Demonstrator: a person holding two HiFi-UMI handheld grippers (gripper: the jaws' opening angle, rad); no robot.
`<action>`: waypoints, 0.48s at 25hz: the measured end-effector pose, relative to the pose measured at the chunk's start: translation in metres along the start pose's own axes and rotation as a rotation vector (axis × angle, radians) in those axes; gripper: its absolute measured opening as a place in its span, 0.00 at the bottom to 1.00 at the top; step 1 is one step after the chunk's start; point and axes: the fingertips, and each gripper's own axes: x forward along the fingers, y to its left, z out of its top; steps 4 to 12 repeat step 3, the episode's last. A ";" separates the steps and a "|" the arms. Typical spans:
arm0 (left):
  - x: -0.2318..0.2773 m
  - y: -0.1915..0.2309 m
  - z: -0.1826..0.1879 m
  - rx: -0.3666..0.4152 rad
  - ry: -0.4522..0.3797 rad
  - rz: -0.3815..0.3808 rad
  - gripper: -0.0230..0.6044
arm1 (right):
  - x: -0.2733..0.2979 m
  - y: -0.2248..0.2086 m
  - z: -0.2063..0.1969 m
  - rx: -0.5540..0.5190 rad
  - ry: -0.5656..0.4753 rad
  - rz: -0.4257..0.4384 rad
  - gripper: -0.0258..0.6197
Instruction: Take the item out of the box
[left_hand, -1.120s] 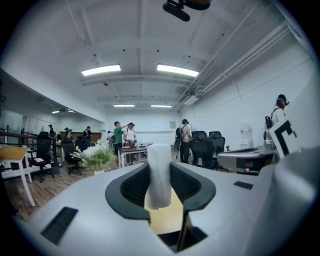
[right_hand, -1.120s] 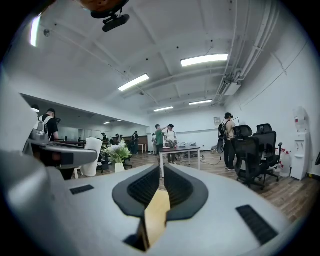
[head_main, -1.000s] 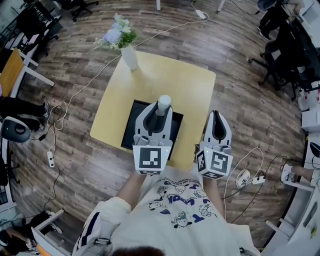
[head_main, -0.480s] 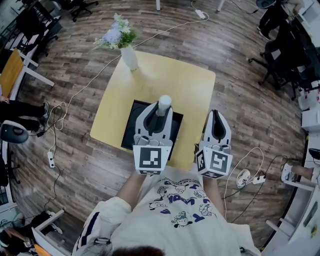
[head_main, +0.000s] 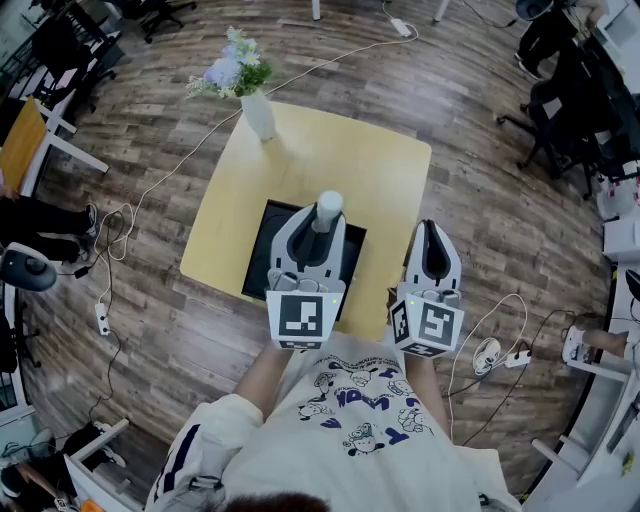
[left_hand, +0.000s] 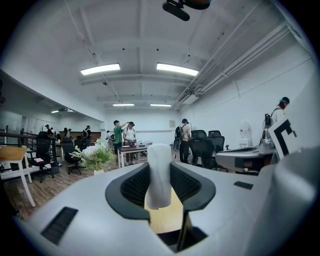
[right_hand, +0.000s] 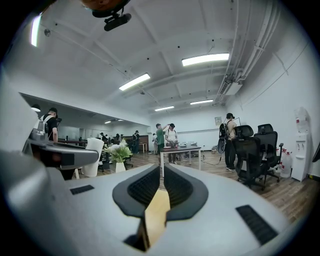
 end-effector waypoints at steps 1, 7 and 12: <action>0.001 0.000 0.000 0.000 0.000 0.000 0.25 | 0.000 0.000 0.000 0.000 0.001 0.000 0.11; 0.002 0.000 0.001 -0.001 0.002 0.001 0.25 | 0.001 -0.001 0.000 0.000 0.002 0.001 0.11; 0.002 0.000 0.001 -0.001 0.002 0.001 0.25 | 0.001 -0.001 0.000 0.000 0.002 0.001 0.11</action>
